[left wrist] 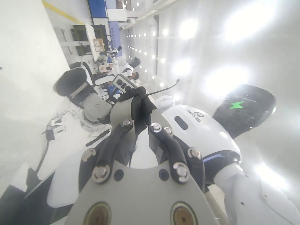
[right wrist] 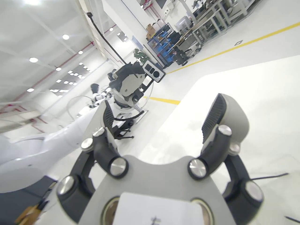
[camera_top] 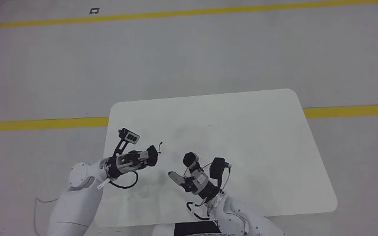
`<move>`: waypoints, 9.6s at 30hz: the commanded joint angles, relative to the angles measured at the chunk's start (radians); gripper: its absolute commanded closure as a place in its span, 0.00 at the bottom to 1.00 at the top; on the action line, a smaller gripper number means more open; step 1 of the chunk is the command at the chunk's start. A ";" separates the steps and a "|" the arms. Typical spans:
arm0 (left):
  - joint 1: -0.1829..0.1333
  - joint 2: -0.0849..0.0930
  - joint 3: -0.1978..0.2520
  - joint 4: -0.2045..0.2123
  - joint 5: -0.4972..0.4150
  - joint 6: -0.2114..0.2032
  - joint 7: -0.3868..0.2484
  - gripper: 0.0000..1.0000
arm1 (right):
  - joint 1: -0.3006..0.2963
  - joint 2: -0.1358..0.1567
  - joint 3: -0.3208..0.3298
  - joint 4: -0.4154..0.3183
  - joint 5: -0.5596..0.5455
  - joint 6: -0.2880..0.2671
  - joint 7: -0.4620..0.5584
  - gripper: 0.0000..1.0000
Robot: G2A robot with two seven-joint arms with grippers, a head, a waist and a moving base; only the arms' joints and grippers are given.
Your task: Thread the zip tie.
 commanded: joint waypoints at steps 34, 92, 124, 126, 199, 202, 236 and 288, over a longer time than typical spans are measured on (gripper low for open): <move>-0.080 0.052 0.182 0.085 -0.251 0.096 0.000 1.00 | 0.079 0.044 -0.029 -0.132 0.836 0.005 0.342 0.00; -0.111 0.056 0.277 0.121 -0.406 0.173 0.000 1.00 | 0.062 -0.090 0.080 -0.016 1.337 0.005 0.759 0.58; -0.111 0.056 0.277 0.121 -0.406 0.173 0.000 1.00 | 0.042 -0.151 0.116 0.008 1.310 0.005 0.809 0.88; -0.111 0.056 0.277 0.121 -0.406 0.173 0.000 1.00 | 0.041 -0.154 0.118 0.009 1.308 0.005 0.810 0.88; -0.111 0.056 0.277 0.121 -0.406 0.173 0.000 1.00 | -0.049 -0.200 0.271 -0.008 1.190 0.005 0.792 1.00; -0.111 0.056 0.277 0.121 -0.406 0.173 0.000 1.00 | -0.050 -0.201 0.273 -0.005 1.184 0.005 0.790 1.00; -0.111 0.056 0.277 0.121 -0.406 0.173 0.000 1.00 | -0.063 -0.217 0.306 0.023 1.134 0.005 0.762 1.00; -0.111 0.056 0.277 0.121 -0.406 0.173 0.000 1.00 | -0.150 -0.217 0.454 -0.139 1.098 0.006 0.756 0.00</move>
